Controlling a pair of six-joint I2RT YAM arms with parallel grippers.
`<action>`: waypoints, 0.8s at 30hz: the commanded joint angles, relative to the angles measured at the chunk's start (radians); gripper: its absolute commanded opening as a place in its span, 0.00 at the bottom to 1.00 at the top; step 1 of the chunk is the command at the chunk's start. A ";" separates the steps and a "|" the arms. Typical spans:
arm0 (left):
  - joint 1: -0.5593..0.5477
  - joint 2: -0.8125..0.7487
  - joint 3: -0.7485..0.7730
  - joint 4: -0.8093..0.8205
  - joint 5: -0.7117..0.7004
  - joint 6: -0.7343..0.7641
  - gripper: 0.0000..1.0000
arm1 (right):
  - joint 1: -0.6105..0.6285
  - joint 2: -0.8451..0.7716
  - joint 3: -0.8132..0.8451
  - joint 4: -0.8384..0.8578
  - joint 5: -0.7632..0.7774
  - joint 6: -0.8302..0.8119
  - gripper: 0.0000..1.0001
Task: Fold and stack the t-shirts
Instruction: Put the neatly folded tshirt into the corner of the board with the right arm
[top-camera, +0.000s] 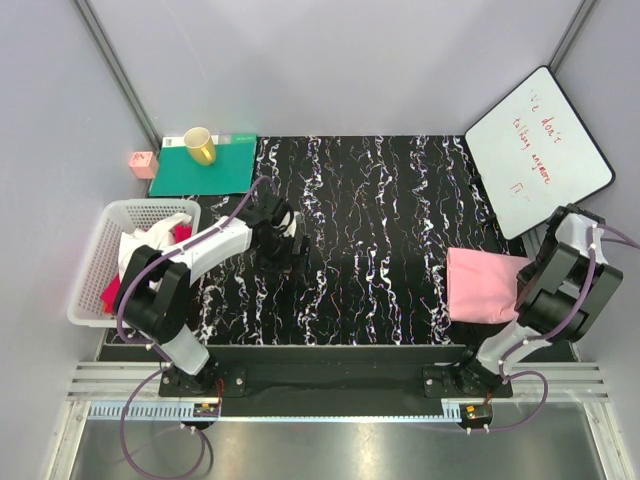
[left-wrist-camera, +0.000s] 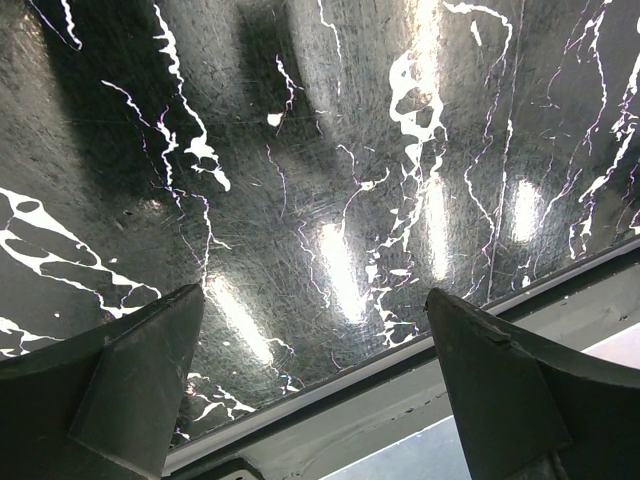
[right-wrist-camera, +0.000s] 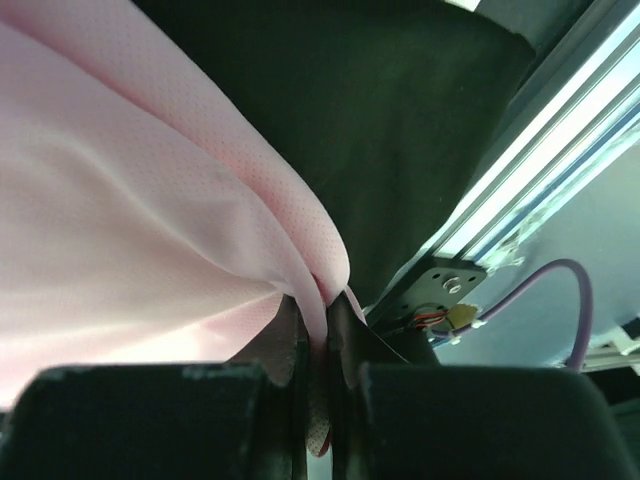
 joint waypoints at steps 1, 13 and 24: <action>-0.005 0.001 0.037 0.018 0.034 0.014 0.99 | -0.005 0.061 0.049 0.036 0.096 -0.033 0.00; -0.005 -0.097 0.057 -0.037 -0.038 0.037 0.99 | -0.008 -0.057 0.226 0.008 0.051 -0.101 1.00; -0.004 -0.152 0.188 -0.106 -0.100 0.059 0.99 | 0.188 -0.325 0.260 0.119 -0.393 -0.043 1.00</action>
